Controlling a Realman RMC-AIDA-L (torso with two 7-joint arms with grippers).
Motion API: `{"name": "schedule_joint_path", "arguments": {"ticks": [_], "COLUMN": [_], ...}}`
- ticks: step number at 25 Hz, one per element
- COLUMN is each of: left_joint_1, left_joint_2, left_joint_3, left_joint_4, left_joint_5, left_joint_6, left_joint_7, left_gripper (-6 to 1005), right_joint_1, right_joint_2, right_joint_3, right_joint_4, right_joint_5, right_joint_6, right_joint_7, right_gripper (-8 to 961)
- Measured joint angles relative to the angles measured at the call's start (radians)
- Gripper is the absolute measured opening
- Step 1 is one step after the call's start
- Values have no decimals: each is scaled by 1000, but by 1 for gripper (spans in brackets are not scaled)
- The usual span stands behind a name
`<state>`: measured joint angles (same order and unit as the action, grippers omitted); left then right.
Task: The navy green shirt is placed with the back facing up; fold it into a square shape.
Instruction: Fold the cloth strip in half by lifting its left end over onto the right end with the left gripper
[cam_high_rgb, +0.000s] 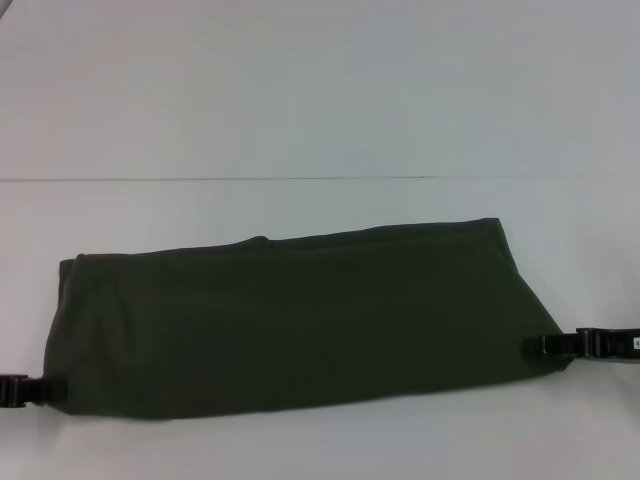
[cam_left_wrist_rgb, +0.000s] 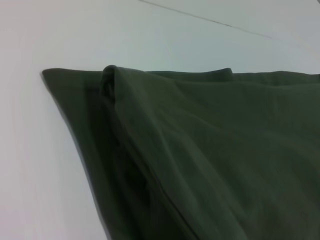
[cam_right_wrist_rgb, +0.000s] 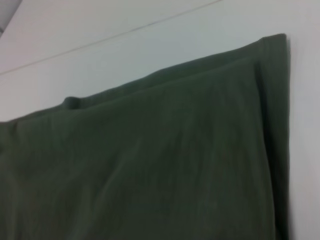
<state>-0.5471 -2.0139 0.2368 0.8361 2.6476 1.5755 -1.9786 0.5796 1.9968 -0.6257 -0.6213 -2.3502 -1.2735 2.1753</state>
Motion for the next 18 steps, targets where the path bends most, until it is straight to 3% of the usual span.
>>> {"name": "schedule_joint_path", "arguments": {"ticks": [3, 16, 18], "left_joint_1": [-2, -4, -4], "left_joint_2": [1, 1, 1], "left_joint_3": [0, -5, -3], "left_joint_4": [0, 2, 2], "left_joint_5": [0, 0, 0], "left_joint_6": [2, 8, 8], "left_joint_7": [0, 0, 0], "left_gripper": [7, 7, 7], "right_joint_1": [2, 0, 0], "right_joint_2": [0, 0, 0], "right_joint_3": [-34, -51, -51], "right_joint_4": [0, -6, -6], "right_joint_5": [0, 4, 4], "right_joint_6": [5, 10, 8], "right_joint_7": [0, -1, -3], "right_gripper": [719, 107, 99]}}
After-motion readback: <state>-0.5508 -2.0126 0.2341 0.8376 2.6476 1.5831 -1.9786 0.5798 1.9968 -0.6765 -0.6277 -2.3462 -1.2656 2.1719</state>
